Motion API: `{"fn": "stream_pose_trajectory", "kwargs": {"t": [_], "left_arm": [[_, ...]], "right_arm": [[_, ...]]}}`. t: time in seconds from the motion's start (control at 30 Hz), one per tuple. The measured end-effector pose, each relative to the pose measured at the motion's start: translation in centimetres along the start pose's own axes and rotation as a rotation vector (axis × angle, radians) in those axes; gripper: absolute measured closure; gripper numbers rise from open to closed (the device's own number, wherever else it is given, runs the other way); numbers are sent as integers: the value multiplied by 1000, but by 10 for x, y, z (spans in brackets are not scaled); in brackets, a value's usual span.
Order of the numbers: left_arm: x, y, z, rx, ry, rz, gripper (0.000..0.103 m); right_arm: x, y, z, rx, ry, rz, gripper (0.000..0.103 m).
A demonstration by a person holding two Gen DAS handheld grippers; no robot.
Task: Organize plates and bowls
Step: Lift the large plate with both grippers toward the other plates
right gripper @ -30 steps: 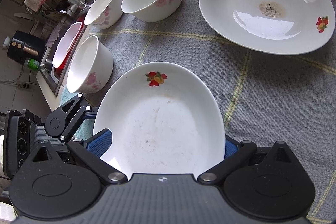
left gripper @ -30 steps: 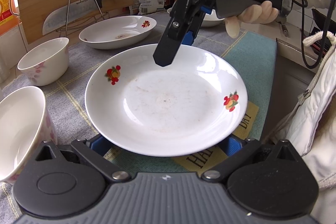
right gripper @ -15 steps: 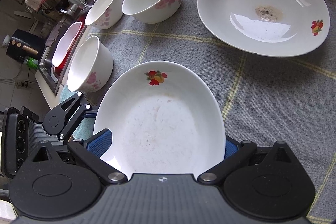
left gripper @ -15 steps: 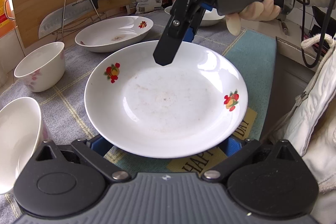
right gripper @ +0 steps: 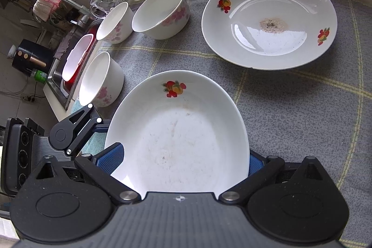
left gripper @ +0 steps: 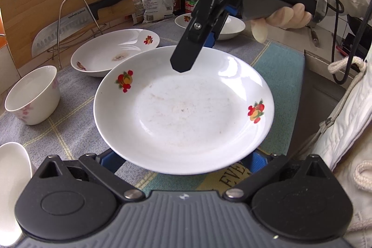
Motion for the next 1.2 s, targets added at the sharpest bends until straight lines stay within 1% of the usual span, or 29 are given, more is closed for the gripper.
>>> {"fn": "stream_pose_trajectory", "kwargs": {"t": [0.33, 0.9, 1.2], "left_arm": [[13, 33, 16, 12, -8, 5, 1], [50, 99, 36, 76, -45, 12, 1], [68, 131, 46, 91, -64, 17, 1]], "right_arm": [[-28, -8, 25, 3, -6, 29, 0], [-86, -34, 92, 70, -20, 110, 0], [-111, -46, 124, 99, -27, 150, 0]]}}
Point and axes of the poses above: each gripper's, at about its wrist camera, not at the fingertips, and x roughly the way its jaws point, z to its right, y to its top, the point moved 6 cm from there along x, roughly the way its jaws point, and after that the axes turned 14 degrees about -z, right-handed, at the moved point
